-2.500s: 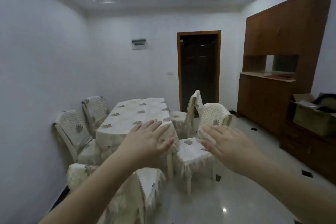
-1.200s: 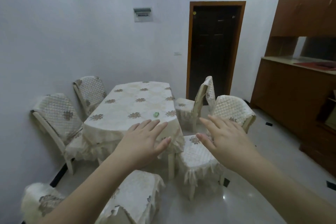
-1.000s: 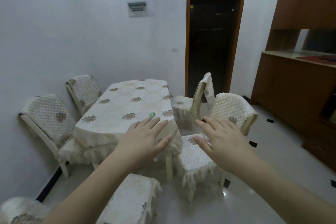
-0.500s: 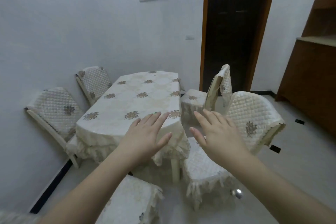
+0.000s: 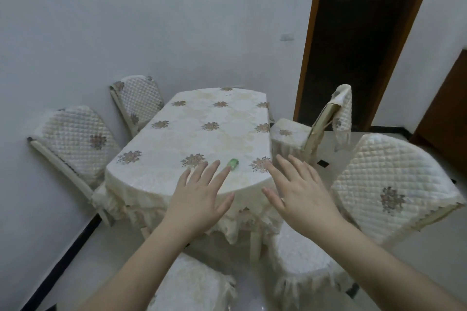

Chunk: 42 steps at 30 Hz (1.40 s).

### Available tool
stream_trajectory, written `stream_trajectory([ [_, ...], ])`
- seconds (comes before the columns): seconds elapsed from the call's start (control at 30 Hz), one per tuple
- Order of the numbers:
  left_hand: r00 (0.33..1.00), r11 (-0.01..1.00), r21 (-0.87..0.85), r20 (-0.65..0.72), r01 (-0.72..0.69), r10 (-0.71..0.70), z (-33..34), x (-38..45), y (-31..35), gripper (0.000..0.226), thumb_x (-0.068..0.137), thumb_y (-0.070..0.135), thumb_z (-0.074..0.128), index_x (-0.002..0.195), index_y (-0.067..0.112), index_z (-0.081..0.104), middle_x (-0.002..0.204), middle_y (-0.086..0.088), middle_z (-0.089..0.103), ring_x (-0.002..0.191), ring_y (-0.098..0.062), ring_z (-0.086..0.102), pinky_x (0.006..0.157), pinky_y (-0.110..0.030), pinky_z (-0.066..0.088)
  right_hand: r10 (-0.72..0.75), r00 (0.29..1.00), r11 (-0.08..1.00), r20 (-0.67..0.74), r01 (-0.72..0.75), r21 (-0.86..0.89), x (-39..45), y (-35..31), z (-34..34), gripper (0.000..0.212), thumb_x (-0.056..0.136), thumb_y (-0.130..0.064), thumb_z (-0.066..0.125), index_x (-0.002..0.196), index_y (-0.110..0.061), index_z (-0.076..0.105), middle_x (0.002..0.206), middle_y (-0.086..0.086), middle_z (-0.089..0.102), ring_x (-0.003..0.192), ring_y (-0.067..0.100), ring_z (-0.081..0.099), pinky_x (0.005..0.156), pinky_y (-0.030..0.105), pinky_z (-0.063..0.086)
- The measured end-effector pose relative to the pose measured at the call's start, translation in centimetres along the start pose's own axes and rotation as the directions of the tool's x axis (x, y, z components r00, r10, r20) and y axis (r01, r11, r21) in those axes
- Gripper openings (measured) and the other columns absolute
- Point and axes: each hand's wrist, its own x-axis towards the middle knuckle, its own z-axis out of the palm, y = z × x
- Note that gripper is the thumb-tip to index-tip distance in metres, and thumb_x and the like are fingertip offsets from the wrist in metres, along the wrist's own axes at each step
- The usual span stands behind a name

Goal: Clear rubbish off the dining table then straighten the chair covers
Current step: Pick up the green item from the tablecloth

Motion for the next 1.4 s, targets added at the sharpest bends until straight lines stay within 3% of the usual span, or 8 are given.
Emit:
stream_trajectory([
  [0.13,0.999,0.999,-0.018,0.029,-0.027,0.028,3.0,3.5,-2.2,0.070,0.090,0.066,0.014,0.150,0.032,0.028,0.157,0.003,0.029,0.145,-0.021,0.025,0.115,-0.047,0.025,0.056,0.998,0.998,0.040,-0.057,0.023,3.3,0.8,2.2,0.081,0.079,-0.063,-0.011,0.152,-0.034,0.010,0.161,-0.004,0.009,0.147,0.018,0.003,0.117,0.035,0.002],
  [0.27,0.997,0.998,-0.045,0.052,-0.048,0.050,5.5,6.9,-2.9,0.072,0.088,0.066,0.010,0.152,0.034,0.017,0.160,0.006,0.016,0.148,-0.019,0.012,0.118,-0.044,0.015,0.093,0.992,0.995,0.080,-0.095,0.030,5.5,2.1,4.6,0.078,0.084,-0.063,-0.006,0.152,-0.032,0.015,0.160,-0.003,0.013,0.146,0.020,0.009,0.115,0.035,0.006],
  [0.43,0.995,0.998,-0.056,0.092,-0.035,0.040,9.0,11.2,-3.0,0.068,0.090,0.064,0.020,0.150,0.032,0.026,0.157,0.004,0.026,0.145,-0.022,0.024,0.115,-0.046,0.022,0.084,0.990,0.994,0.117,-0.091,0.056,8.9,4.3,7.7,0.080,0.084,-0.063,-0.005,0.152,-0.029,0.020,0.159,-0.001,0.019,0.146,0.022,0.013,0.116,0.037,0.012],
  [0.67,0.986,0.999,-0.017,0.165,0.034,-0.031,13.6,18.2,-3.0,0.068,0.090,0.065,0.015,0.152,0.035,0.015,0.160,0.005,0.016,0.147,-0.019,0.014,0.117,-0.044,0.014,0.053,0.989,0.992,0.139,-0.068,0.105,15.2,9.3,12.3,0.075,0.087,-0.062,0.002,0.150,-0.029,0.025,0.158,-0.001,0.023,0.145,0.021,0.016,0.115,0.037,0.010],
  [0.87,0.967,0.993,-0.002,0.228,0.122,-0.118,17.0,22.9,-1.5,0.073,0.088,0.066,0.013,0.152,0.032,0.017,0.160,0.003,0.017,0.147,-0.021,0.015,0.117,-0.045,0.016,-0.015,0.983,0.991,0.181,-0.009,0.130,20.3,12.5,16.3,0.061,0.093,-0.057,0.024,0.141,-0.024,0.043,0.145,0.004,0.046,0.133,0.025,0.041,0.106,0.042,0.036],
  [1.03,0.950,0.980,-0.034,0.254,0.196,-0.181,19.4,24.9,-0.5,0.076,0.084,0.065,0.007,0.152,0.032,0.016,0.160,0.004,0.016,0.147,-0.020,0.014,0.117,-0.044,0.017,-0.100,0.972,0.983,0.213,0.063,0.173,24.2,14.0,18.8,0.063,0.093,-0.058,0.025,0.140,-0.023,0.046,0.145,0.007,0.046,0.133,0.029,0.043,0.106,0.044,0.038],
  [1.17,0.903,0.954,-0.065,0.346,0.294,-0.255,22.1,26.1,-1.5,0.068,0.093,0.059,0.020,0.153,0.032,0.006,0.162,0.003,0.008,0.148,-0.019,0.008,0.117,-0.046,0.015,-0.118,0.964,0.978,0.237,0.072,0.195,26.3,14.1,20.8,0.062,0.093,-0.058,0.025,0.137,-0.021,0.049,0.142,0.007,0.050,0.131,0.028,0.046,0.106,0.044,0.038],
  [1.4,0.889,0.962,-0.083,0.410,0.261,-0.206,28.0,29.8,-4.6,0.065,0.097,0.048,0.034,0.153,0.024,0.010,0.161,-0.002,0.011,0.147,-0.023,0.009,0.116,-0.046,0.017,-0.096,0.951,0.980,0.295,0.039,0.193,30.6,13.1,24.6,0.070,0.091,-0.060,0.017,0.144,-0.022,0.041,0.150,0.008,0.040,0.137,0.030,0.037,0.111,0.044,0.028],
])
